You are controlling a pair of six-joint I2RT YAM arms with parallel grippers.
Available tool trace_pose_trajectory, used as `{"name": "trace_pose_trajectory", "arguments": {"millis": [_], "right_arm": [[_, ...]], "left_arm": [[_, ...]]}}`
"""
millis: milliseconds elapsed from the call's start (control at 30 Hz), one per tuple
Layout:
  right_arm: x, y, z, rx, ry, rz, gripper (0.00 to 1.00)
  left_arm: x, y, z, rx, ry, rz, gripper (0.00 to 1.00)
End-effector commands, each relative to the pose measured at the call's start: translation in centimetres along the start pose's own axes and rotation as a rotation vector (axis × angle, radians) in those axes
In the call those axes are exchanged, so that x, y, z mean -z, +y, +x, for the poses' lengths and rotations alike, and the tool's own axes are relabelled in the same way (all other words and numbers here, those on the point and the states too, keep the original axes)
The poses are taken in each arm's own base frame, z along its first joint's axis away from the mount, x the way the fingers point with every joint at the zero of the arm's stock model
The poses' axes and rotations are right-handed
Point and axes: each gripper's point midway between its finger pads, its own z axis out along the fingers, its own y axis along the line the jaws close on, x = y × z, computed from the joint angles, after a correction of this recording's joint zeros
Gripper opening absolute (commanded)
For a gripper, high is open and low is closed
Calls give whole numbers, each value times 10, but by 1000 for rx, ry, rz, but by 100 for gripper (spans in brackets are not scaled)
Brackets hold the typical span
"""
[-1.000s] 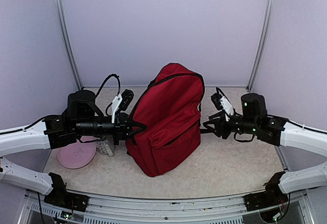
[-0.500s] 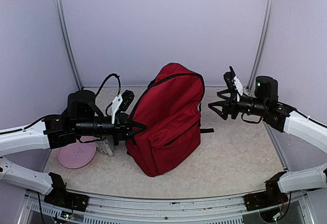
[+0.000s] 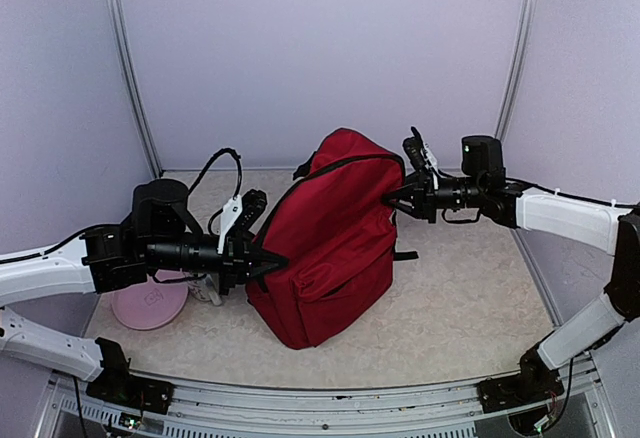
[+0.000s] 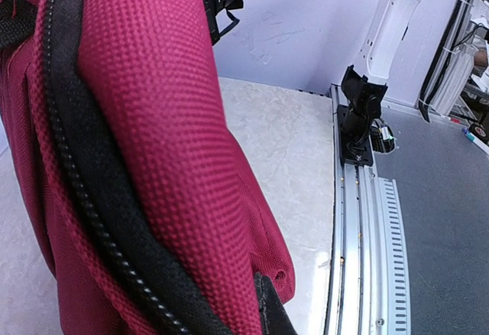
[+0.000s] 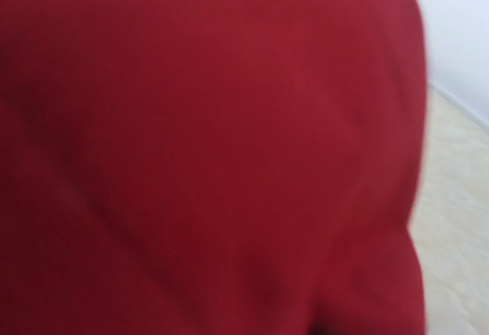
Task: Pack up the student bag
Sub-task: Adjust the student bag at the center of the board.
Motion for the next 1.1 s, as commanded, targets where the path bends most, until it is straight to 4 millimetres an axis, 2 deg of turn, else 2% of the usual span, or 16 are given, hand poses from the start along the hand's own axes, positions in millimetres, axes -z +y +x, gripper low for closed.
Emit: {"name": "trace_pose_trajectory", "arguments": {"millis": [0,33,133,167,267,367,433,500,633,700,767,867,967,1067], "right_arm": [[0,14,-22,-11,-55,-113,7],[2,17,-22,-18,-53,-120,0],[14,26,-24,-22,-62,-97,0],[19,29,-23,-35,-57,-80,0],[42,41,-36,-35,-67,-5,0],[65,55,-45,-45,-86,72,0],[79,66,-49,-70,-118,92,0],[90,77,-55,-112,-171,90,0],[96,93,-56,-227,-292,106,0],[90,100,-54,-269,-335,117,0],[85,100,-53,-304,-347,163,0],[88,80,-49,-390,-364,283,0],[89,68,-42,-418,-355,352,0],[87,65,-41,-434,-341,364,0]], "left_arm": [[9,-12,-28,-77,-78,44,6],[9,-11,-28,-78,-80,37,6],[13,6,-33,-65,-97,-40,5],[16,18,-36,-47,-107,-90,5],[22,60,-41,44,-115,-248,5],[25,90,-46,117,-123,-367,7],[23,107,-51,148,-128,-435,14],[15,123,-56,161,-115,-483,25],[-3,153,-58,180,-79,-573,46],[-9,157,-63,185,-85,-568,60],[-5,154,-78,176,-128,-559,72],[18,153,-112,135,-225,-596,85],[34,153,-136,88,-254,-617,90],[44,154,-146,76,-230,-638,90]]}}
